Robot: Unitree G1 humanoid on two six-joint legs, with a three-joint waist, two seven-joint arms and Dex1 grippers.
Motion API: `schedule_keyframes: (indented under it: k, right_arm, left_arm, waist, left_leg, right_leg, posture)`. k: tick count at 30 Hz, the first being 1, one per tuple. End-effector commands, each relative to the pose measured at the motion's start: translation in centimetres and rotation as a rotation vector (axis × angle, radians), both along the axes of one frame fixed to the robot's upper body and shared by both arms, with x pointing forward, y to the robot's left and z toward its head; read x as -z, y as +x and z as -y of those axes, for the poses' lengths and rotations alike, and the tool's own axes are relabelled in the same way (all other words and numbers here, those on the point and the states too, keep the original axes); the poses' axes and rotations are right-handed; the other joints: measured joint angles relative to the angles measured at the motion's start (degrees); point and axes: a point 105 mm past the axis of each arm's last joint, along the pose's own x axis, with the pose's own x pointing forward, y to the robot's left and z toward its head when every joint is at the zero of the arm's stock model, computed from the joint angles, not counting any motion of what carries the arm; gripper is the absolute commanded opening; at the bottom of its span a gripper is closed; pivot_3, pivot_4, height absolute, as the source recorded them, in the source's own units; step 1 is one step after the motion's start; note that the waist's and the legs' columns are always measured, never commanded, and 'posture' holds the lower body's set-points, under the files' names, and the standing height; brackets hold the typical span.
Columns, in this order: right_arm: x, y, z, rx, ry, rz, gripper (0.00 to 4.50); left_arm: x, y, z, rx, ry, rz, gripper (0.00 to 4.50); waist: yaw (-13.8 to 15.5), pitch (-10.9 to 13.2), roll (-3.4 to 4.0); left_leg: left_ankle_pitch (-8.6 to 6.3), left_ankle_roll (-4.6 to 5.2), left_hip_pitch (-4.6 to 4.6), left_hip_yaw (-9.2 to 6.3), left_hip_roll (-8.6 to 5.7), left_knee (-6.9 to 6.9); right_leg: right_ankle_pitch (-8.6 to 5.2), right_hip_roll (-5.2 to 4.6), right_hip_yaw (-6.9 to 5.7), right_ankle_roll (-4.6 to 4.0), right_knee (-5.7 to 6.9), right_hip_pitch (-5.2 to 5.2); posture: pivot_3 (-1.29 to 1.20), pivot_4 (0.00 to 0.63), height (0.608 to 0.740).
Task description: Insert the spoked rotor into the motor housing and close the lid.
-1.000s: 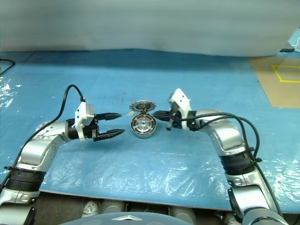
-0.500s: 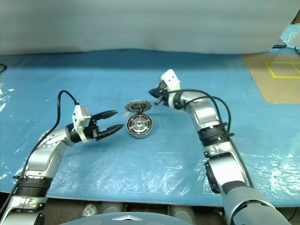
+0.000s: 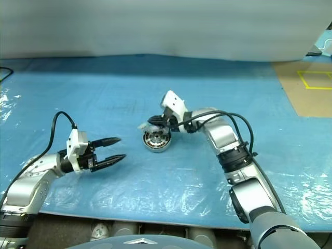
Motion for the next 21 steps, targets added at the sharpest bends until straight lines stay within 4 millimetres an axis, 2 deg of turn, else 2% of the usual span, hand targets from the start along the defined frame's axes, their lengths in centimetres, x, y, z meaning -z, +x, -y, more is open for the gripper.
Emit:
schedule_keyframes:
  k: [1,6,9,12,14,16,18,21]
  right_arm:
    - [1.5,-0.2,0.1,-0.004,-0.086,0.049,0.0]
    - [5.7,-0.1,1.4,0.053,-0.187,0.001,0.0]
    - [6.6,-0.1,1.8,0.085,-0.17,-0.026,0.0]
    - [4.9,-0.3,1.5,0.089,-0.079,-0.013,0.0]
    - [2.8,-0.3,1.1,0.095,0.002,0.021,0.0]
    - [0.3,-0.2,0.9,0.12,0.084,0.086,0.0]
    - [-0.8,-0.1,1.1,0.142,0.076,0.196,0.0]
    - [-1.1,-1.3,1.1,0.082,0.111,0.148,0.62]
  left_arm:
    - [-1.2,0.2,0.2,0.013,-0.005,0.057,3.23]
    - [-1.1,0.6,0.6,0.024,0.007,0.073,3.23]
    - [-1.1,0.6,0.9,0.032,0.006,0.079,3.23]
    - [-1.1,0.5,1.2,0.044,0.003,0.084,3.23]
    - [-1.2,0.6,1.3,0.044,0.001,0.085,3.23]
    - [-1.2,0.6,1.3,0.042,0.001,0.087,3.23]
    - [-1.2,0.7,1.4,0.043,-0.003,0.085,3.23]
    - [-1.0,0.7,1.5,0.044,-0.005,0.082,3.27]
  waist:
    - [0.0,0.0,0.0]
    - [0.0,0.0,-0.03]
    - [0.0,0.0,-0.04]
    - [0.0,0.0,-0.04]
    - [0.1,0.0,-0.04]
    - [0.1,0.0,-0.04]
    - [0.1,0.0,-0.04]
    - [0.1,0.0,-0.04]
  left_leg:
    - [0.0,0.0,0.0,0.01,-0.02,0.0]
    - [0.0,0.0,0.13,0.03,-0.06,0.01]
    - [-0.01,0.0,0.44,0.03,-0.05,-0.01]
    - [-0.01,0.01,0.57,0.04,-0.06,0.01]
    - [-0.01,0.01,0.57,0.05,-0.07,0.02]
    - [-0.01,0.01,0.5,0.05,-0.07,0.02]
    - [0.0,0.01,0.35,0.05,-0.07,0.01]
    - [0.0,0.0,0.29,0.05,-0.07,-0.04]
  right_leg:
    - [0.0,0.0,0.03,0.0,-0.01,0.0]
    - [0.0,-0.01,0.11,0.0,0.0,0.08]
    - [-0.01,-0.01,0.12,0.0,-0.01,0.37]
    - [-0.01,-0.03,0.16,0.0,-0.01,0.5]
    - [-0.01,-0.04,0.19,0.0,0.0,0.5]
    - [-0.01,-0.04,0.18,0.0,0.0,0.44]
    - [-0.01,-0.01,0.18,0.0,-0.01,0.27]
    - [0.0,0.01,0.18,0.02,-0.02,0.2]
  posture:
    - [0.0,0.15,0.74]
    - [0.0,0.15,0.74]
    - [0.0,0.15,0.74]
    - [0.0,0.15,0.74]
    - [0.0,0.15,0.74]
    - [0.0,0.15,0.74]
    - [0.0,0.15,0.74]
    - [0.0,0.15,0.74]
